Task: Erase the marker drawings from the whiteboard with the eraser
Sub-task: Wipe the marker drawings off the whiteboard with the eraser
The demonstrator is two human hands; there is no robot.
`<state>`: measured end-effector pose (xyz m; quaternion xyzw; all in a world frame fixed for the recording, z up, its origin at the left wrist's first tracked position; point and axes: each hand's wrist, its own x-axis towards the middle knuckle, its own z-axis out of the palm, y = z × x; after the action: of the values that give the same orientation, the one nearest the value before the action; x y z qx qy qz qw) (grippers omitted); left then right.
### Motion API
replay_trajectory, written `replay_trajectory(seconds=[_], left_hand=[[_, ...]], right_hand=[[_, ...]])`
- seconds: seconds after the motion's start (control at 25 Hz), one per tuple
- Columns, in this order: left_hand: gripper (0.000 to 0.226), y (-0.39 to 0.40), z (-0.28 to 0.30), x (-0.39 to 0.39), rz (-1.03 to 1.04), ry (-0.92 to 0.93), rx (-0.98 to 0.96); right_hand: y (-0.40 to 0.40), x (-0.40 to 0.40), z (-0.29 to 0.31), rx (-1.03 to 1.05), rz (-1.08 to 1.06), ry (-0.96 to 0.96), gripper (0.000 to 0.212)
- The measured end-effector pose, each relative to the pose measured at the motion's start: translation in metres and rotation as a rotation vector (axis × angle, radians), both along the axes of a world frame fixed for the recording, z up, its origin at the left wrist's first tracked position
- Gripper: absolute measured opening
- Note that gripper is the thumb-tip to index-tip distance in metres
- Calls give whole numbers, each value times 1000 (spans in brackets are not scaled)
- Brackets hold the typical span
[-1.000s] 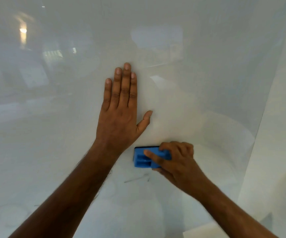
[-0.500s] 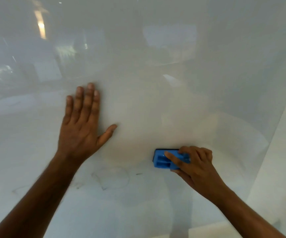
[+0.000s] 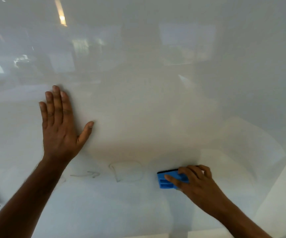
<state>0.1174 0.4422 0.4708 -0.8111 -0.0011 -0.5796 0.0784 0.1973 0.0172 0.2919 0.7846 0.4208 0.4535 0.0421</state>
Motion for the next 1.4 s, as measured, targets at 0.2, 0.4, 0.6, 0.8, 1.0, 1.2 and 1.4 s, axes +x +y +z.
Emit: replay_trajectory(seconds=[0.2, 0.4, 0.6, 0.8, 1.0, 1.2, 1.4], left_hand=[[96, -2, -1, 1, 1, 8, 9], [93, 11, -2, -2, -36, 30, 61], [87, 44, -6, -8, -43, 37, 210], [86, 48, -12, -4, -32, 1, 203], [87, 50, -13, -3, -37, -18, 212], [87, 53, -15, -3, -52, -20, 229], [87, 55, -16, -2, -64, -36, 237]], right_hand=[[36, -8, 70, 251, 3, 38, 53], [113, -27, 60, 247, 56, 61, 56], [88, -20, -8, 15, 31, 53, 66], [70, -23, 26, 144, 10, 38, 49], [135, -38, 89, 323, 41, 93, 54], [170, -45, 37, 99, 54, 100, 69], [122, -39, -16, -49, -43, 100, 86]])
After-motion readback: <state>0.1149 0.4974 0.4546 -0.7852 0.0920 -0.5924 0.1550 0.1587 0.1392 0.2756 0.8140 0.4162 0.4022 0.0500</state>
